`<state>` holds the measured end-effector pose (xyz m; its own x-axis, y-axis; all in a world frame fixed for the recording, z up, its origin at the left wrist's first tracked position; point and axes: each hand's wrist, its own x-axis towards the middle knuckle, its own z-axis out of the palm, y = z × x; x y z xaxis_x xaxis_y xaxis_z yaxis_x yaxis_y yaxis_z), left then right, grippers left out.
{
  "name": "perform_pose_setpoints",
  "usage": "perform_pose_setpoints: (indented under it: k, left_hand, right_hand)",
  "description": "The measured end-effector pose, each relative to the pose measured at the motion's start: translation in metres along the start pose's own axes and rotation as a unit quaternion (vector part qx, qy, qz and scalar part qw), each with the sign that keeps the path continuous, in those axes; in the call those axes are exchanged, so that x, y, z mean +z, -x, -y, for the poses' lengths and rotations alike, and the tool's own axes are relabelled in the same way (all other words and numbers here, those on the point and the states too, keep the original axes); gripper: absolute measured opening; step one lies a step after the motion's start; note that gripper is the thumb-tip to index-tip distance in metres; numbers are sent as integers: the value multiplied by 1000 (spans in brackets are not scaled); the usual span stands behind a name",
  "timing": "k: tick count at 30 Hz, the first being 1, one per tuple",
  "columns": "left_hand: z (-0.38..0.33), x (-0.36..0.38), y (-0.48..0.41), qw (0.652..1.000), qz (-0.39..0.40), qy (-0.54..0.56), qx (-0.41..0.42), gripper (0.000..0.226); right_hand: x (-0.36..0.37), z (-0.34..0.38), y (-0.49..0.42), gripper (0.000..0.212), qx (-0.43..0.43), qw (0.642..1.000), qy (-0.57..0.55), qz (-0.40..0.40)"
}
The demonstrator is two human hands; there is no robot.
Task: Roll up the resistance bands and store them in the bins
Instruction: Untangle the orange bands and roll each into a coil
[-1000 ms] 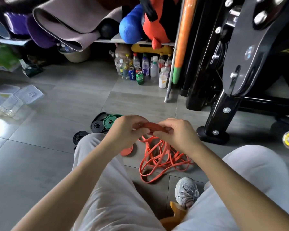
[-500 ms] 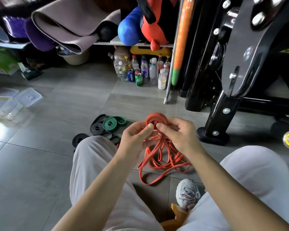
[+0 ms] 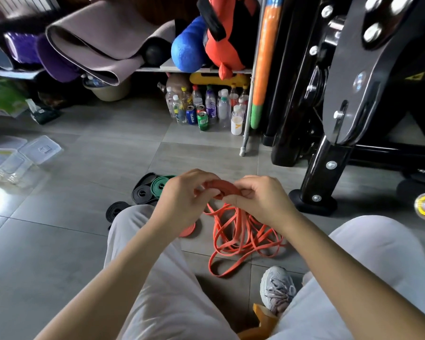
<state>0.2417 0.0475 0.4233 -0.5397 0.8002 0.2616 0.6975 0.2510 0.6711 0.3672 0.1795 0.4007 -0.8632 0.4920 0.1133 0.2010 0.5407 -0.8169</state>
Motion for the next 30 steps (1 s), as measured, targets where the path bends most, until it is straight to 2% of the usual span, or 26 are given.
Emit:
perform_pose_setpoints:
  k: [3, 5, 7, 9, 10, 11, 12, 13, 14, 15, 16, 18, 21, 23, 26, 30]
  left_hand:
    - [-3, -1, 1, 982, -53, 156, -95, 19]
    - [-7, 2, 3, 946, -55, 301, -109, 22]
    - [-11, 10, 6, 877, -58, 453, -148, 14]
    - [-14, 16, 9, 782, -59, 583, -211, 21]
    - [-13, 19, 9, 754, -53, 612, -233, 22]
    - [-11, 21, 10, 753, -41, 608, -248, 22]
    - [-9, 21, 10, 786, -25, 563, -254, 21]
    - [-7, 20, 9, 854, -8, 460, -243, 22]
    - [-3, 17, 8, 927, 4, 311, -208, 26]
    - [0, 13, 7, 975, 17, 161, -151, 34]
    - [1, 9, 5, 995, 35, 48, -84, 44]
    - [-3, 3, 1, 993, 92, -75, 20, 46]
    - [-9, -3, -4, 983, 125, -129, 37, 28]
    - [-10, -5, -4, 992, 92, -87, 0, 23]
    - [-10, -5, -3, 995, 38, 45, -84, 21]
    - [-10, 4, 6, 958, -16, 248, -144, 29]
  right_hand:
    - [1, 3, 5, 17, 48, 991, -123, 5]
    - [3, 9, 6, 17, 58, 972, -228, -19]
    - [6, 16, 5, 18, 68, 952, -293, -51]
    - [9, 18, 3, 16, 72, 944, -313, -72]
    - [10, 17, 3, 16, 73, 944, -311, -79]
    - [10, 15, 2, 18, 73, 947, -303, -81]
    - [8, 12, 3, 20, 70, 953, -283, -78]
    - [7, 8, 4, 21, 64, 965, -245, -71]
    - [5, 4, 4, 20, 56, 978, -191, -62]
    - [4, 1, 4, 16, 46, 988, -136, -49]
    - [2, -1, 4, 12, 37, 995, -90, -35]
    - [0, -4, 4, 10, 8, 1000, -13, -6]
    - [1, -1, 4, 13, -29, 998, 45, 18]
    - [0, 1, 6, 13, 3, 999, -31, 11]
    - [-4, 1, 10, 17, 64, 986, -152, 9]
    - [0, 3, 16, 19, 70, 959, -274, -34]
